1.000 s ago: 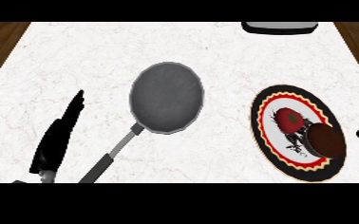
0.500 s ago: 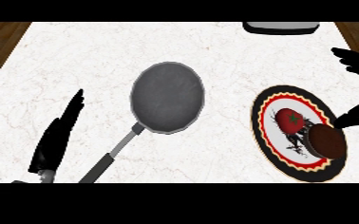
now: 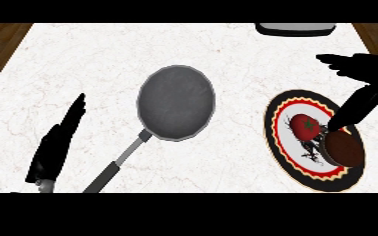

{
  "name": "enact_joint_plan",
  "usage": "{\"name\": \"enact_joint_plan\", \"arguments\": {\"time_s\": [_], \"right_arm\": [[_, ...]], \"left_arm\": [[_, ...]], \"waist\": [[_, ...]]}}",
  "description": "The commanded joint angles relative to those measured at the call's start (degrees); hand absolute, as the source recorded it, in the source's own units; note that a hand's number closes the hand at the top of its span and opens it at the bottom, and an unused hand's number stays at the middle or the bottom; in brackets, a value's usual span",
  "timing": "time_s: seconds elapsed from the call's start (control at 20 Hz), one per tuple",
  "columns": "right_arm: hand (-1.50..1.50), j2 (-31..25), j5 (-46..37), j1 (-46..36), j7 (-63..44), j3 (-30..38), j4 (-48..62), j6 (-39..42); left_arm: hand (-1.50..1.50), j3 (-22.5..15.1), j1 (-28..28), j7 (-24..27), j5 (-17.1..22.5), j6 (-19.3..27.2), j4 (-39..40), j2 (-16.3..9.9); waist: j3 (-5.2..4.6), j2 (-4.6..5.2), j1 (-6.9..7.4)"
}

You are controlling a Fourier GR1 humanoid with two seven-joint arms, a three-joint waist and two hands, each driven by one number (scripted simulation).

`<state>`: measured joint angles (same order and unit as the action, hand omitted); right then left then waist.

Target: Pick the tomato from the plate and place it in the pan

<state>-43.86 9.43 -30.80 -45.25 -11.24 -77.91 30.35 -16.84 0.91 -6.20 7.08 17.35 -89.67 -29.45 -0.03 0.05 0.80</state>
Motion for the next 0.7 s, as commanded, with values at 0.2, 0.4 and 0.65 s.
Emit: {"name": "enact_joint_plan", "arguments": {"time_s": [0.2,0.4,0.65], "right_arm": [[-1.50,2.8,0.3,-2.4,-10.3,-3.6,-0.6,7.7],[-1.50,3.8,-2.6,-5.2,-7.5,-4.0,6.8,9.8],[-1.50,8.1,-3.1,-6.8,-11.1,-5.4,6.4,9.0]], "left_arm": [[0.00,1.5,3.2,0.0,-1.1,-1.6,-3.0,0.1],[0.00,2.0,1.7,-1.6,-2.0,-1.8,-1.9,1.7],[0.00,3.5,3.9,2.1,-2.6,-4.1,-0.2,2.1]], "waist": [[0.00,-0.18,-0.39],[0.02,0.00,-0.09],[-0.01,-0.02,-0.05]]}}
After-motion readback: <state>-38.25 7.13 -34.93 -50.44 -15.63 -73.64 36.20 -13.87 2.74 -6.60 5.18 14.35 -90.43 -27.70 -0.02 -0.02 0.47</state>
